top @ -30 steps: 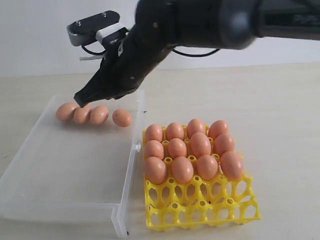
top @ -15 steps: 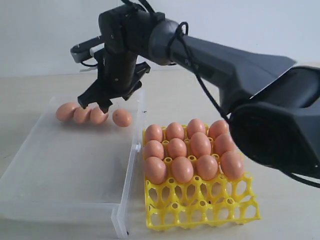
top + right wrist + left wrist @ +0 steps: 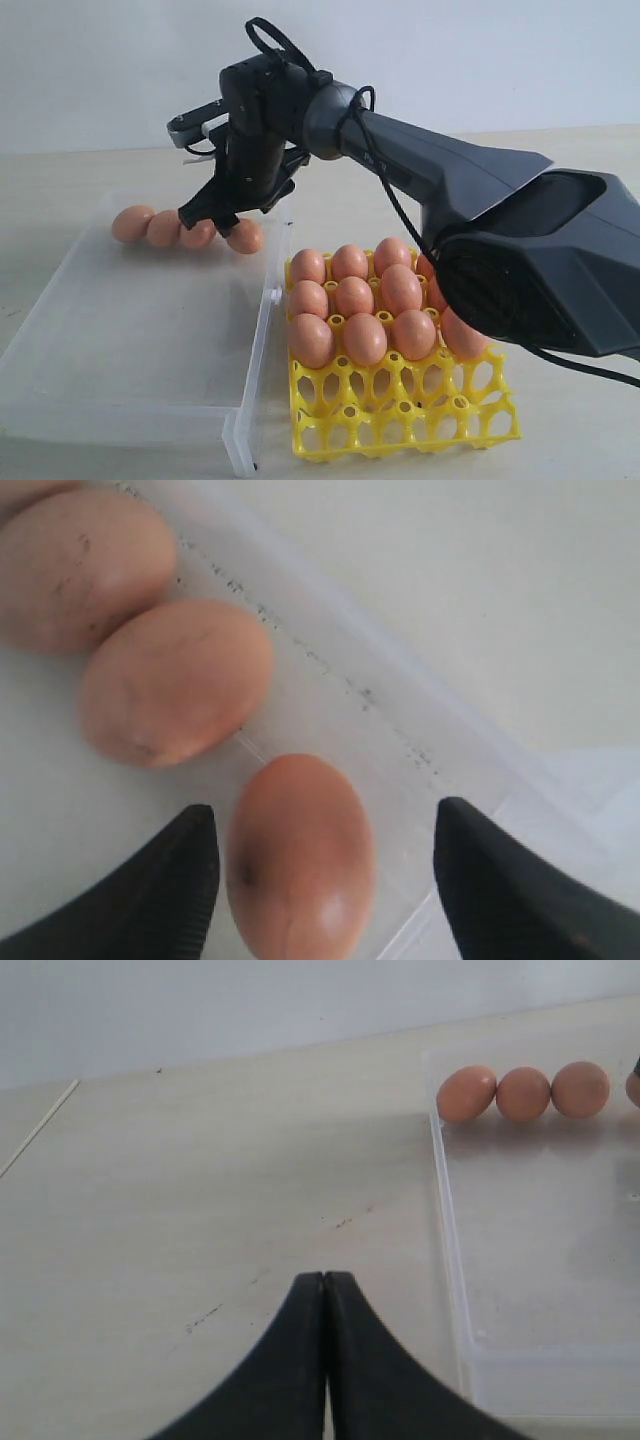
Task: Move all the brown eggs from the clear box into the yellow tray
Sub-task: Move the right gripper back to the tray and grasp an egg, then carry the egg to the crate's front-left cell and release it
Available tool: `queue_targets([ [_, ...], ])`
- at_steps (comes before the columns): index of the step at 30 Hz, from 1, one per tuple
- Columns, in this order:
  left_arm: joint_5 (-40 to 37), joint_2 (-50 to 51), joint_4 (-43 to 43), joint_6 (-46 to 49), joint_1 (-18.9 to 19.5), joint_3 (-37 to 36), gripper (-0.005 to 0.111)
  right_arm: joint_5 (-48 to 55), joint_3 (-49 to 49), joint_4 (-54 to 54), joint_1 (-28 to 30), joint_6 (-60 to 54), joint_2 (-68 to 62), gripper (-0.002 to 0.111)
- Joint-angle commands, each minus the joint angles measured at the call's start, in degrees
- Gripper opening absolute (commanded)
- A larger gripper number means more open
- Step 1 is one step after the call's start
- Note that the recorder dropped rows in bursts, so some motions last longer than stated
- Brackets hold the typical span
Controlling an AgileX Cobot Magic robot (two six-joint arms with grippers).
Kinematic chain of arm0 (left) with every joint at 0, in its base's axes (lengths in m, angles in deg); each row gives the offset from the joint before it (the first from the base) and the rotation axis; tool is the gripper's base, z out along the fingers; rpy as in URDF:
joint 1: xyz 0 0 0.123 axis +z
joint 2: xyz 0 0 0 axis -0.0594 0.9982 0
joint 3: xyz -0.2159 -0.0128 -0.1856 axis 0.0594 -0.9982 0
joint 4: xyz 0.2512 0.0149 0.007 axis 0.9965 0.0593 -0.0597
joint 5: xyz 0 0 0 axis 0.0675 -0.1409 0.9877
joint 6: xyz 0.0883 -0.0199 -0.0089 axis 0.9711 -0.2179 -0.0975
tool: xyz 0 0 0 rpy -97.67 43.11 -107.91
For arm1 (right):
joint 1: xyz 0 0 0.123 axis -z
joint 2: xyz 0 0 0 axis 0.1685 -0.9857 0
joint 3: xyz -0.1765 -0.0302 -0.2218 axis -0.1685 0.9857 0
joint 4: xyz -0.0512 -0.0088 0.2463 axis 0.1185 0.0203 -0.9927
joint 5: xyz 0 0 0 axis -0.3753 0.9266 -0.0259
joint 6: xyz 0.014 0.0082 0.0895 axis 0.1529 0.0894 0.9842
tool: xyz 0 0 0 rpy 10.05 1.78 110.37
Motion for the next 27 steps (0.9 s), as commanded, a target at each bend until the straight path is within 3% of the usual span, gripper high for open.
queue_targets([
  [1, 0.5, -0.3, -0.1, -0.3, -0.4, 0.2, 0.000, -3.0, -0.8, -2.6, 0.7, -0.6, -0.7, 0.061],
  [9, 0.5, -0.3, -0.1, -0.3, -0.4, 0.2, 0.000, -3.1, -0.8, -2.6, 0.7, -1.1, -2.3, 0.058],
  [11, 0.5, -0.3, -0.1, -0.3, -0.4, 0.2, 0.000, -3.1, -0.8, -2.6, 0.7, -1.1, -2.5, 0.047],
  [15, 0.5, -0.3, -0.1, -0.3, -0.4, 0.2, 0.000, -3.4, -0.8, -3.0, 0.7, -1.7, -2.1, 0.005],
  [16, 0.5, -0.3, -0.1, -0.3, -0.4, 0.2, 0.000, -3.4, -0.8, -3.7, 0.8, -2.2, -1.9, 0.000],
  [27, 0.5, -0.3, -0.1, -0.3, -0.4, 0.2, 0.000, -14.1, 4.3, -3.4, 0.6, -4.0, 10.9, 0.000],
])
